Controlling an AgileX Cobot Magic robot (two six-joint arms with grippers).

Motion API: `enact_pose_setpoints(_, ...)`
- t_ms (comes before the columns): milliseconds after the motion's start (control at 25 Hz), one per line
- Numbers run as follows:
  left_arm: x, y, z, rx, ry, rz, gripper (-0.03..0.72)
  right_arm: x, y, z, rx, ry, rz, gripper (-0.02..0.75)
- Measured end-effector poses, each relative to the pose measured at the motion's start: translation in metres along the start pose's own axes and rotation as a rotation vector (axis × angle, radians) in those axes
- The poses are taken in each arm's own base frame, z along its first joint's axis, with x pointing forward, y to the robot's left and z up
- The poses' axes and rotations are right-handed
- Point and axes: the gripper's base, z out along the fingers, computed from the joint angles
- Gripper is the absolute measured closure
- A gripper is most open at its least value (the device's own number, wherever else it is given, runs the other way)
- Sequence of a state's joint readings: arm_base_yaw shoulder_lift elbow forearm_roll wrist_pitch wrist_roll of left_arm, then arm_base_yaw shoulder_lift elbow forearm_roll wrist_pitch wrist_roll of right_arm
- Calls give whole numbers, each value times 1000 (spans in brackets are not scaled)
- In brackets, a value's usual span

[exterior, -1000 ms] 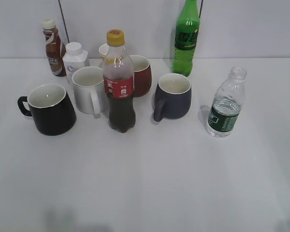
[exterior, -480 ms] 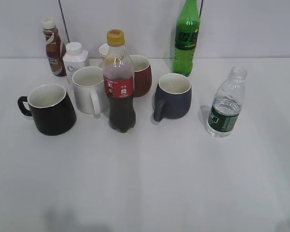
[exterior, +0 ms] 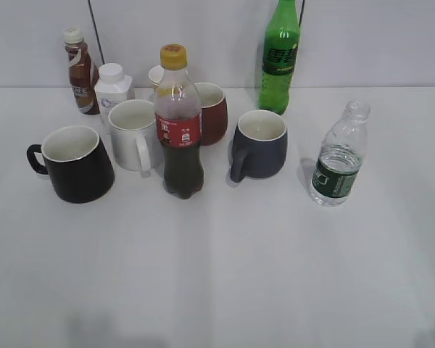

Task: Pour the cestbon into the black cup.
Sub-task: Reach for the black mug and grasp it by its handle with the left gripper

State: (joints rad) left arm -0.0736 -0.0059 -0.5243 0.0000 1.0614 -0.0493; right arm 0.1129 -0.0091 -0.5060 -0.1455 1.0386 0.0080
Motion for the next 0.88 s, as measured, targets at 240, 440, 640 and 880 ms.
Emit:
enact_pose_setpoints(240,-20,-4,-4,42,-167,-23,221,0,0,0,0,0,0,148)
enact_pose_setpoints(440,-64,-2,16,9,-497,20,244,0,0,0,0,0,-1,148)
enact_pose_setpoints(640,-78,-4,84,-7,-518,134,249,0,0,0,0,0,0,148)
enact_pose_setpoints(880,-66,-8,178,52,-387,136,250,0,0,0,0,0,0,148)
